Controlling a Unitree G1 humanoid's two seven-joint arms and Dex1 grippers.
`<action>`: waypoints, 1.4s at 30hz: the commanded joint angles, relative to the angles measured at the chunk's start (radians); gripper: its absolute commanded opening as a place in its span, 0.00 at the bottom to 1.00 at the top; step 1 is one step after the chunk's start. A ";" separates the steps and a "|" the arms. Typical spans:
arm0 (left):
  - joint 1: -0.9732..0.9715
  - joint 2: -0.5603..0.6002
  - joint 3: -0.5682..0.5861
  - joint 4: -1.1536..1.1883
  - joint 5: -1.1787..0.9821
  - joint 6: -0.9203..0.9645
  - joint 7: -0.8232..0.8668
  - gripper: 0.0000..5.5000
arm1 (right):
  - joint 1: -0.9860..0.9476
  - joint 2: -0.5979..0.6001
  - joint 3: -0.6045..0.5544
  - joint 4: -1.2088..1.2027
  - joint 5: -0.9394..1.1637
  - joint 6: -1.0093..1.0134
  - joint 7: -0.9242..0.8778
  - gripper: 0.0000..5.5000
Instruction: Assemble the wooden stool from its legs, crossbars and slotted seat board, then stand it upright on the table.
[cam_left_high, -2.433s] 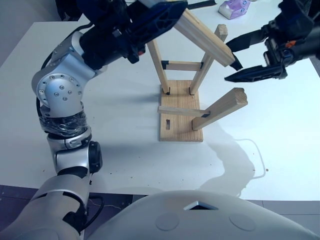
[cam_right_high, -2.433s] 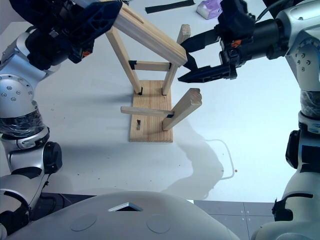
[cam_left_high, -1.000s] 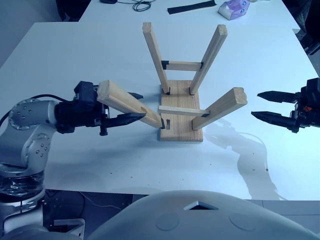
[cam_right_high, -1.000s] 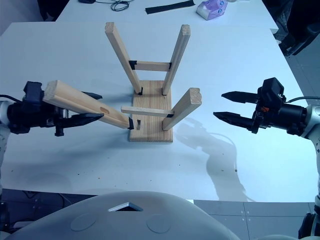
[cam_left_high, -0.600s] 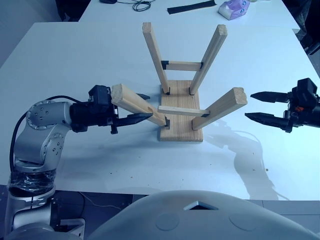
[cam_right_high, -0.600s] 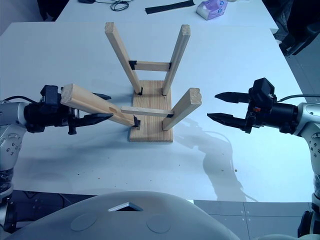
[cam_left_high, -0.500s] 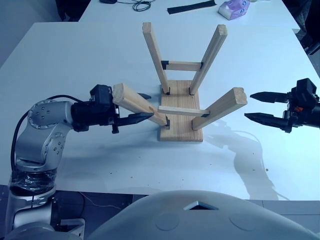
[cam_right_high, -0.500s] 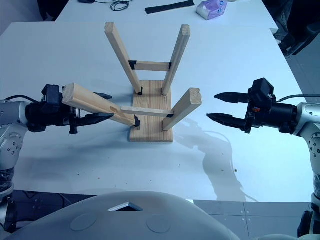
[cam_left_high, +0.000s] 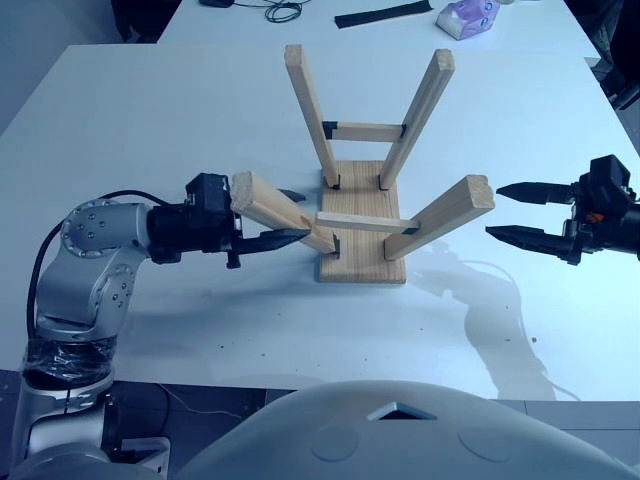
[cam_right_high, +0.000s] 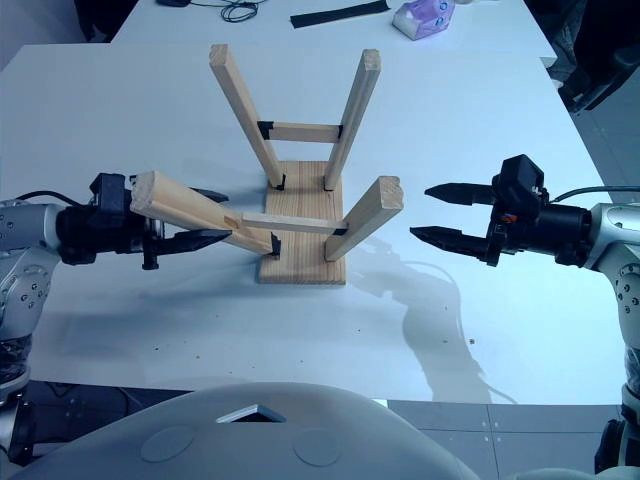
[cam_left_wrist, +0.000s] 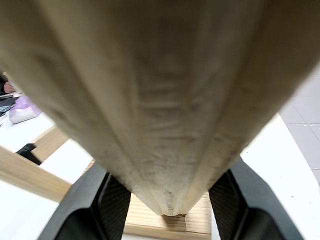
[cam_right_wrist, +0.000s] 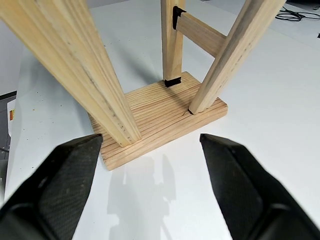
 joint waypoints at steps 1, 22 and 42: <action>0.040 0.042 0.013 0.002 -0.012 0.006 -0.039 0.37 | -0.004 -0.007 0.005 -0.021 0.007 -0.007 -0.009 0.65; -0.109 0.056 -0.005 0.125 0.035 -0.038 -0.055 0.37 | 0.034 0.004 0.001 -0.054 0.009 -0.022 -0.031 0.65; -0.161 0.070 -0.141 0.195 0.100 -0.060 -0.118 0.37 | 0.067 0.014 -0.001 -0.090 0.018 -0.022 -0.050 0.65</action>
